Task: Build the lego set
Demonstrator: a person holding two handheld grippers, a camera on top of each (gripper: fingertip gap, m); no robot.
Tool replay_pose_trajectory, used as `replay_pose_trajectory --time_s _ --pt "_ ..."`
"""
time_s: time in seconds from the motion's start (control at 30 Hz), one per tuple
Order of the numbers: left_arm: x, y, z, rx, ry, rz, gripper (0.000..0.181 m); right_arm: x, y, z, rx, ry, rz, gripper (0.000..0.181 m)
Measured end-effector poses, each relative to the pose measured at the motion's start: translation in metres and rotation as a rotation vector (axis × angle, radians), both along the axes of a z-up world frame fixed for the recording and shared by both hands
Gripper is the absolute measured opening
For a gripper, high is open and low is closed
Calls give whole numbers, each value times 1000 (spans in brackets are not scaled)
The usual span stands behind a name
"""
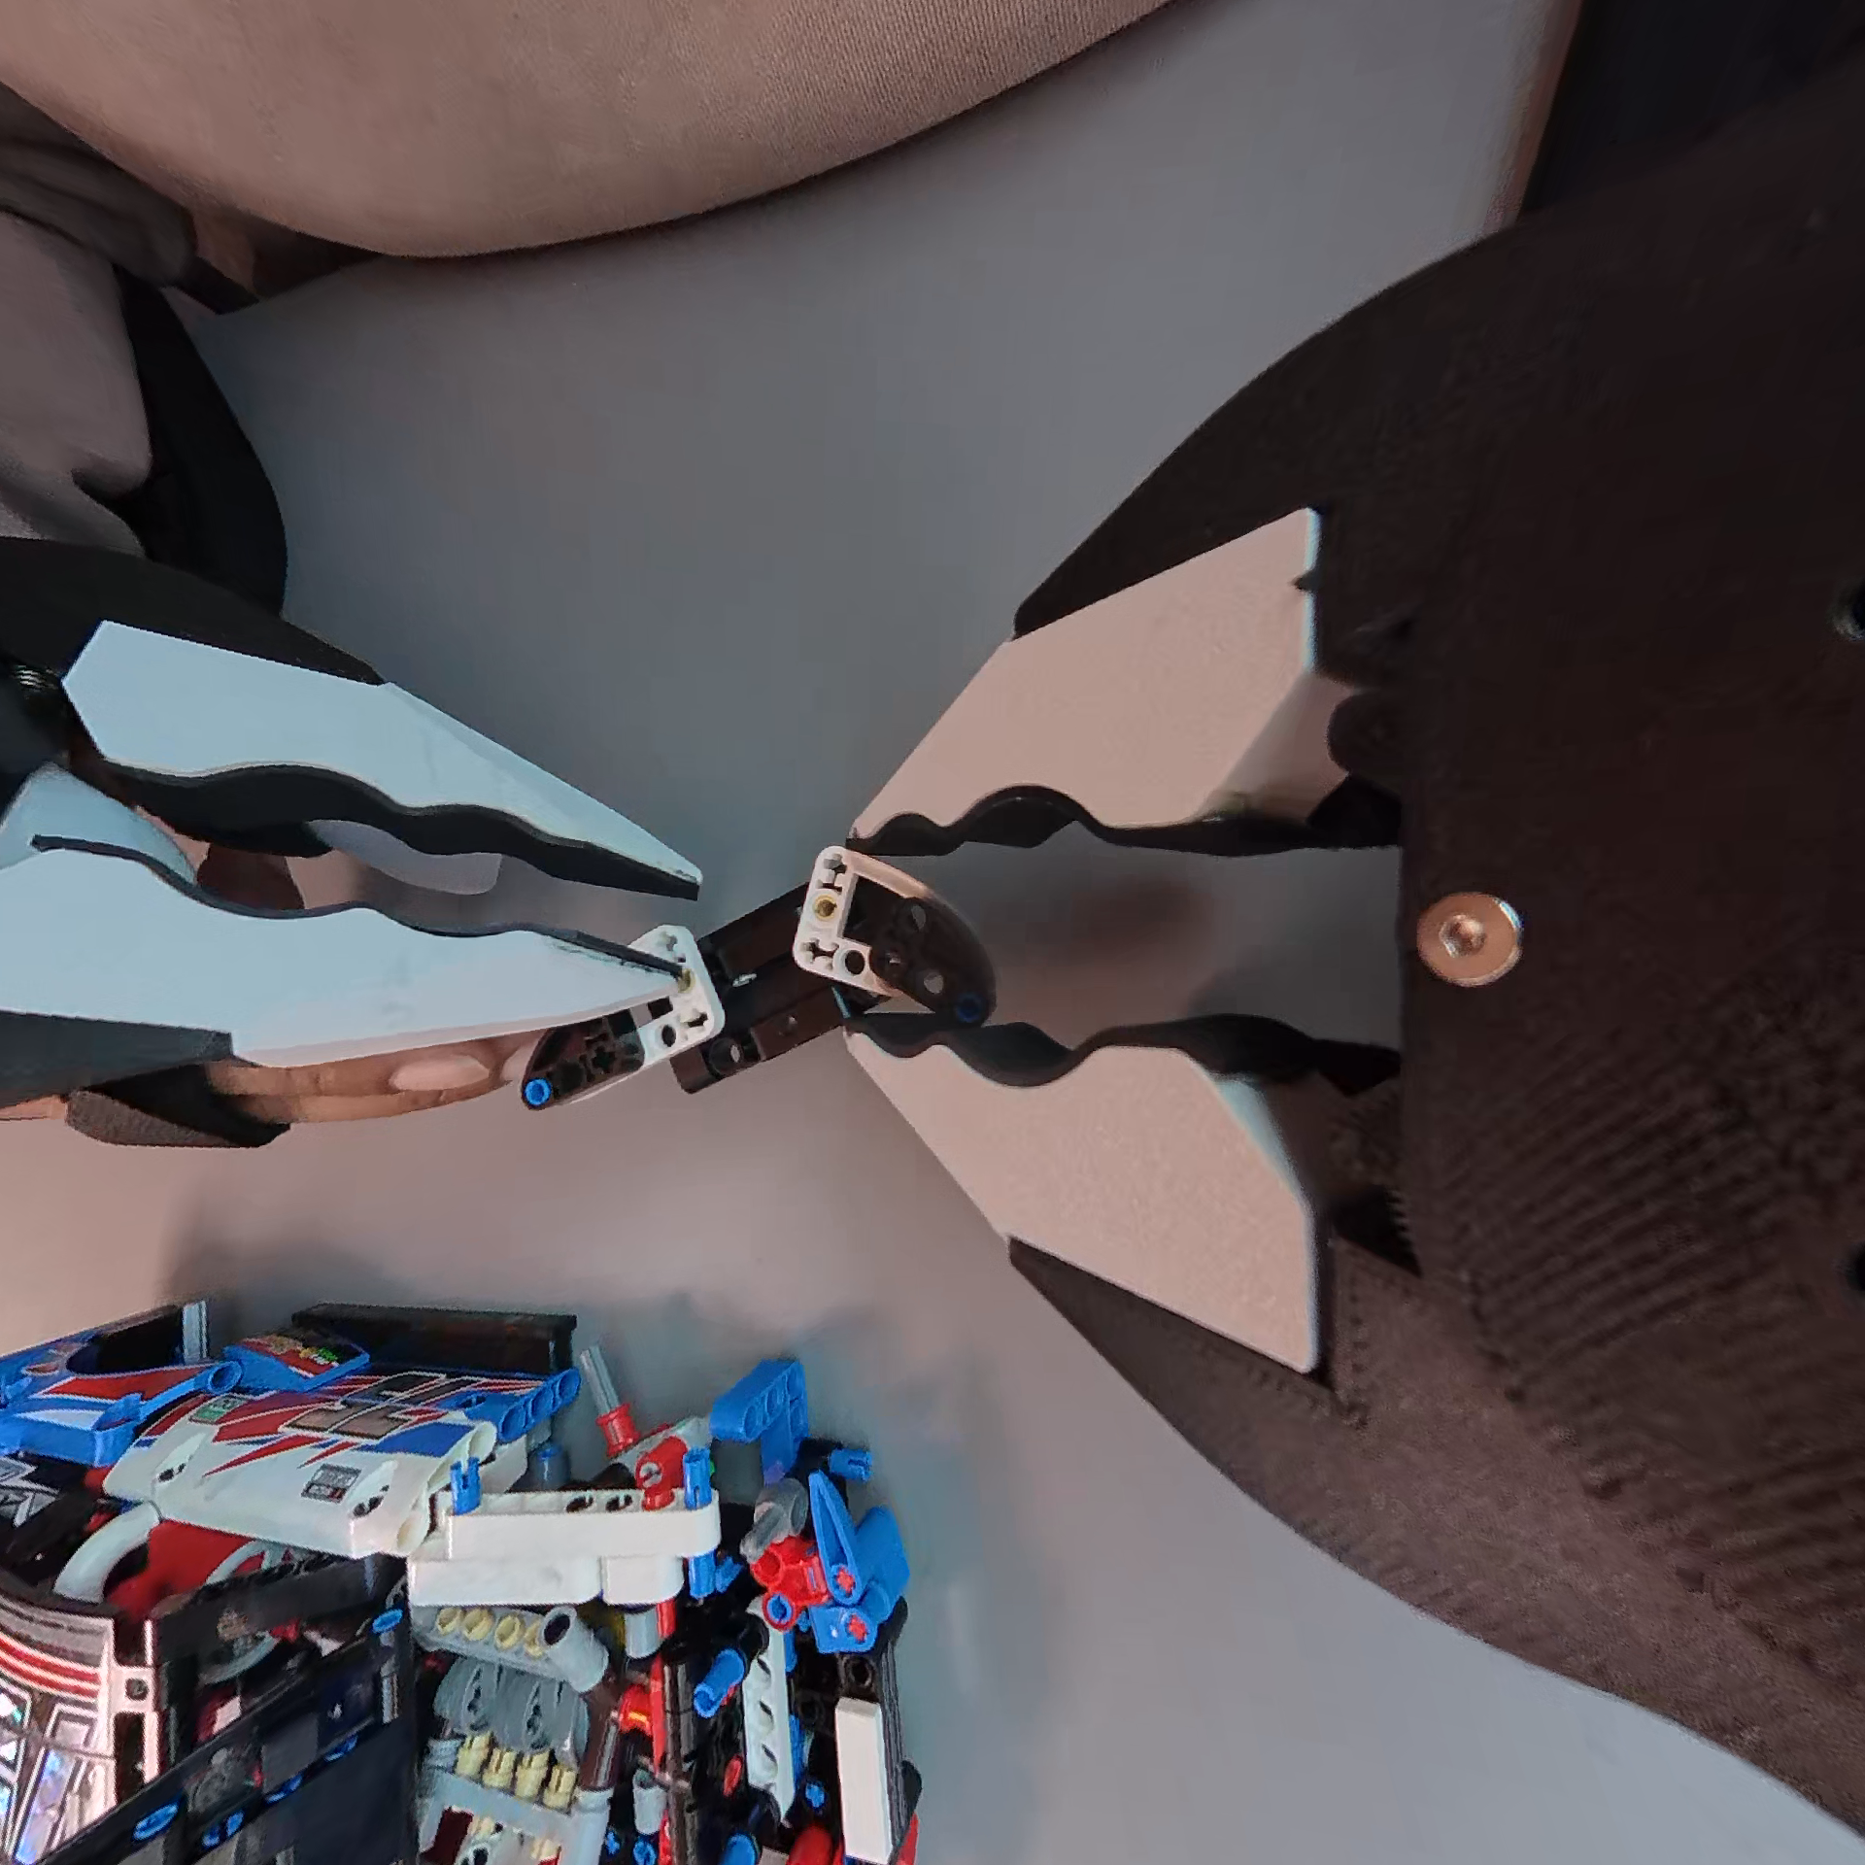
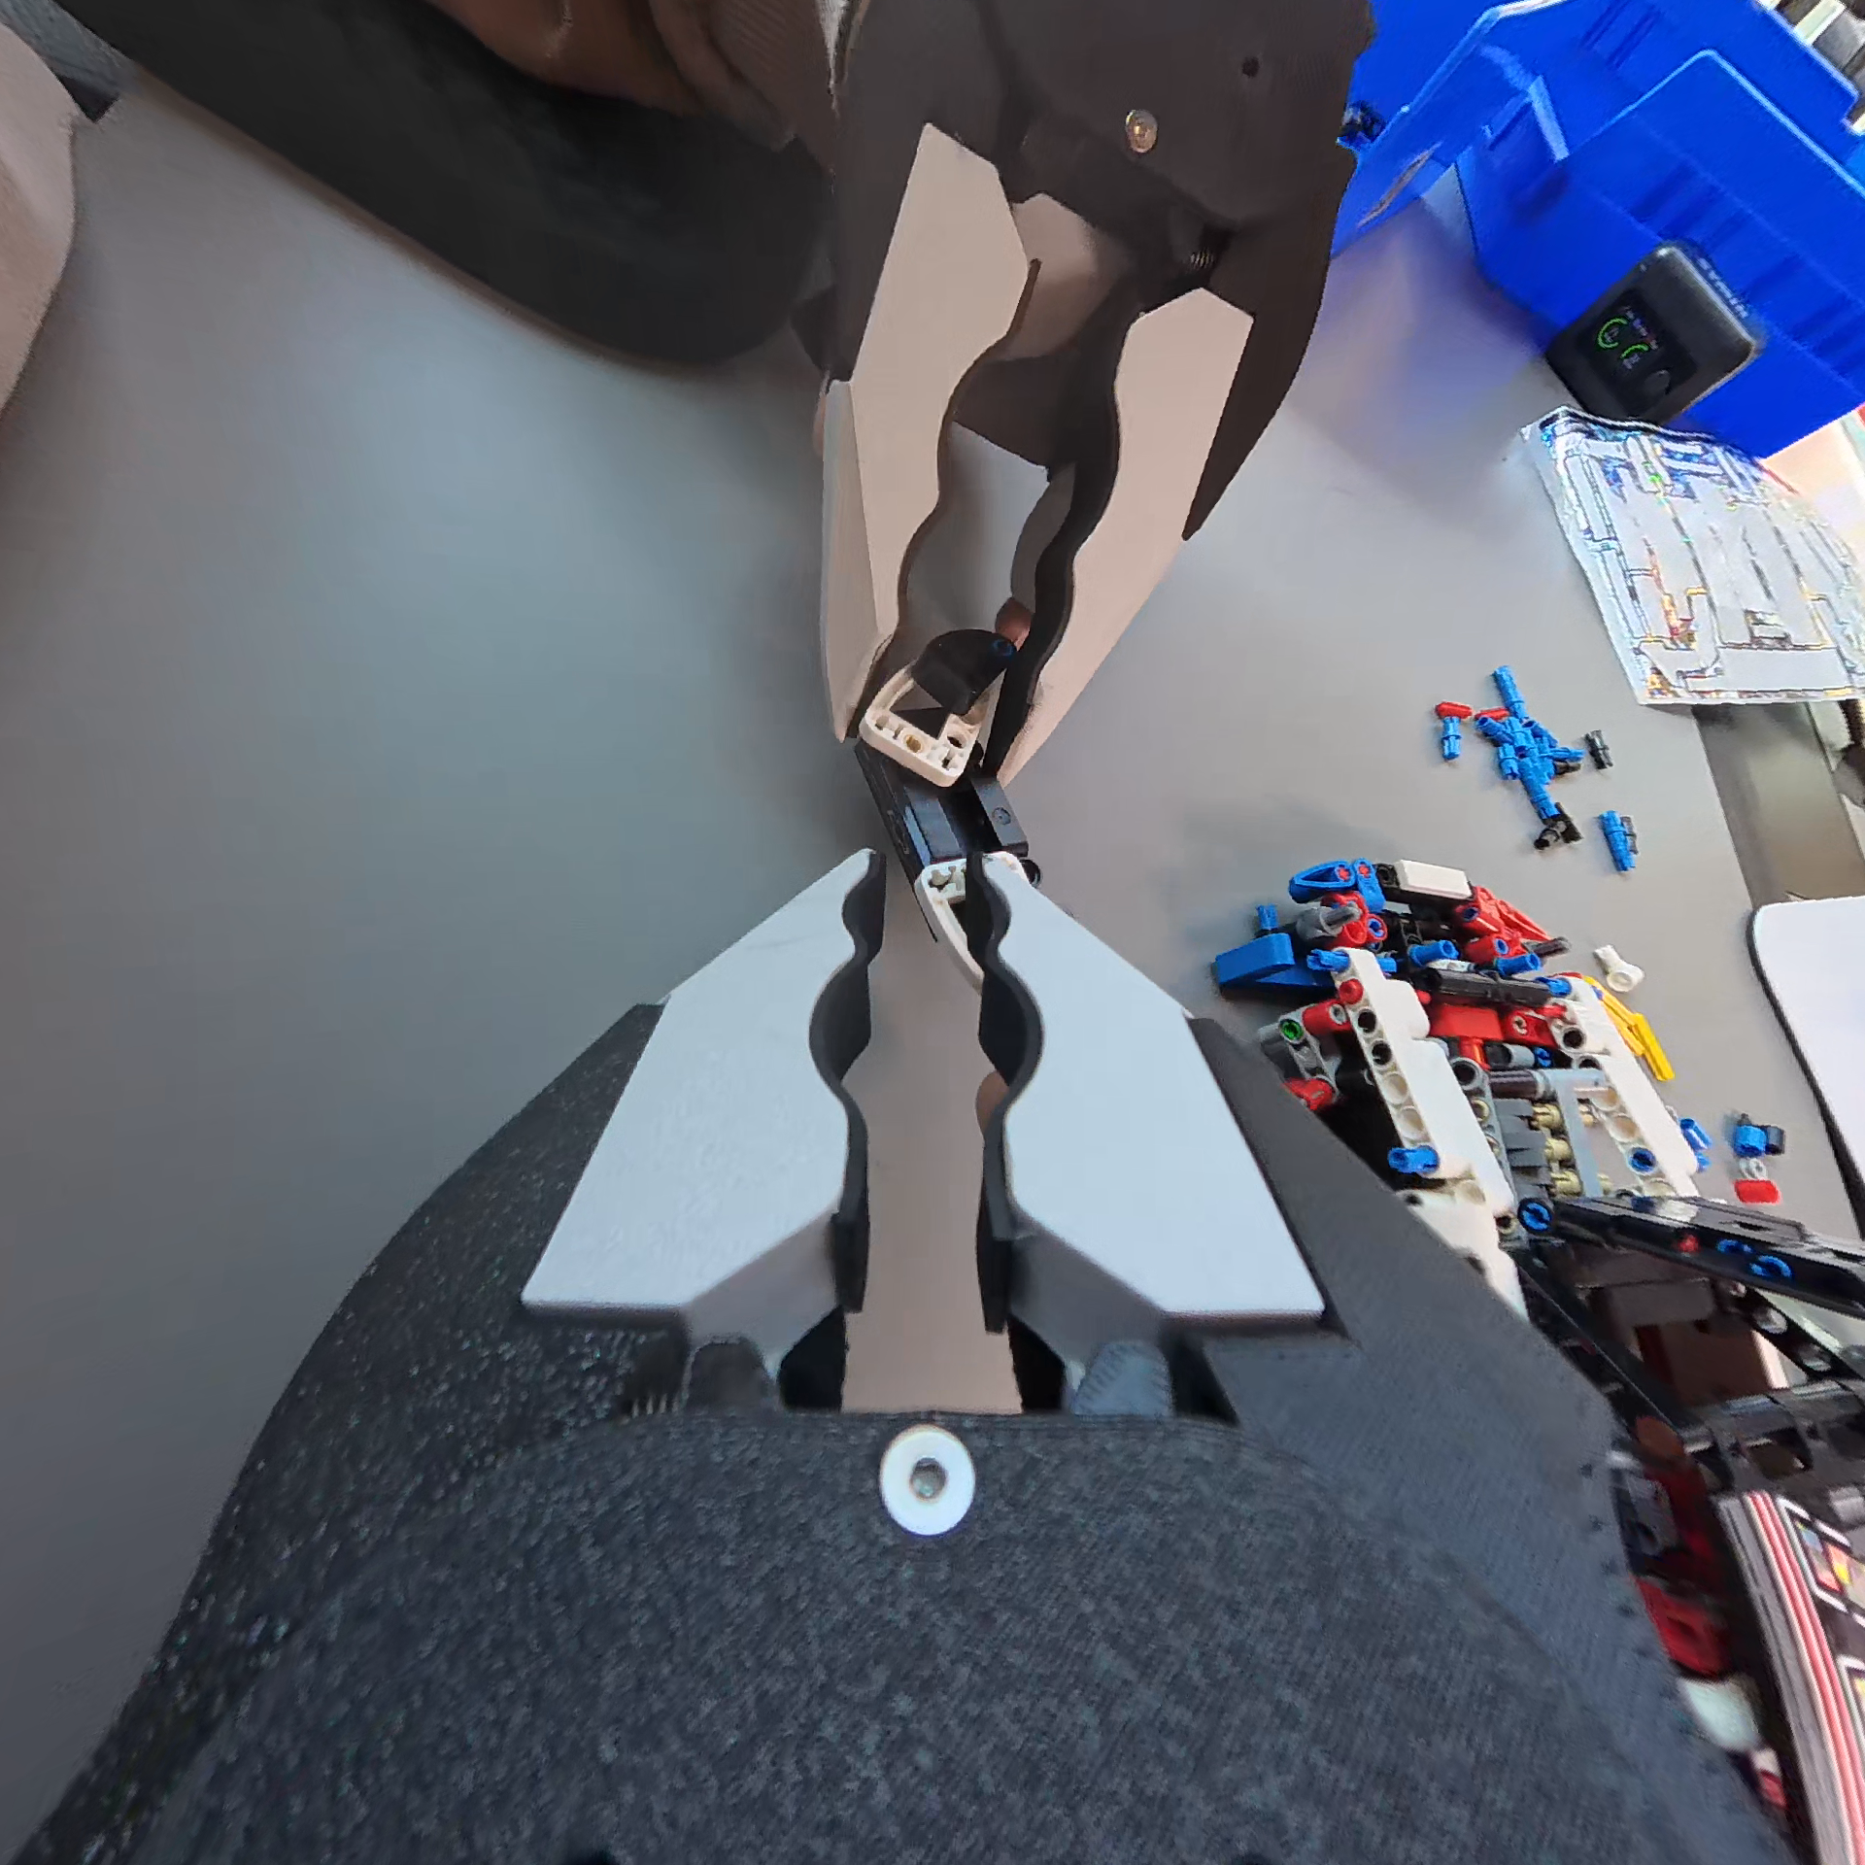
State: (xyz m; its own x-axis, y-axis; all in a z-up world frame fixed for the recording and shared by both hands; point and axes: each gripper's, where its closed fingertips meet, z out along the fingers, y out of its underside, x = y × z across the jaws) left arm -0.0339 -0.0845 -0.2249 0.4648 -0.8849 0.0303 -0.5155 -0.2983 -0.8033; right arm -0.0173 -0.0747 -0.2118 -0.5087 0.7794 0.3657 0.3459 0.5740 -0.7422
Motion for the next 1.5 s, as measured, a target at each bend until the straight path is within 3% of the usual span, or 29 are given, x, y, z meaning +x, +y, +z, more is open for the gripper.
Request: replay_pose_trajectory --time_s 0.17,0.87,1.13,1.3,1.5 --pt "0 -2 -5 6 30 -10 29 1 -1 -5 -13 -25 7 20" --pt "-8 1 -15 50 112 -8 34 8 5 -15 0 -80 0 17" --pt "-25 -1 -8 35 96 22 41 14 17 -5 -30 -71 -25 29" --pt "-17 -4 -11 28 104 -2 41 13 25 -12 -39 -89 -57 32" --pt "-14 -1 -13 38 134 11 24 11 28 -23 -41 -121 -77 31"
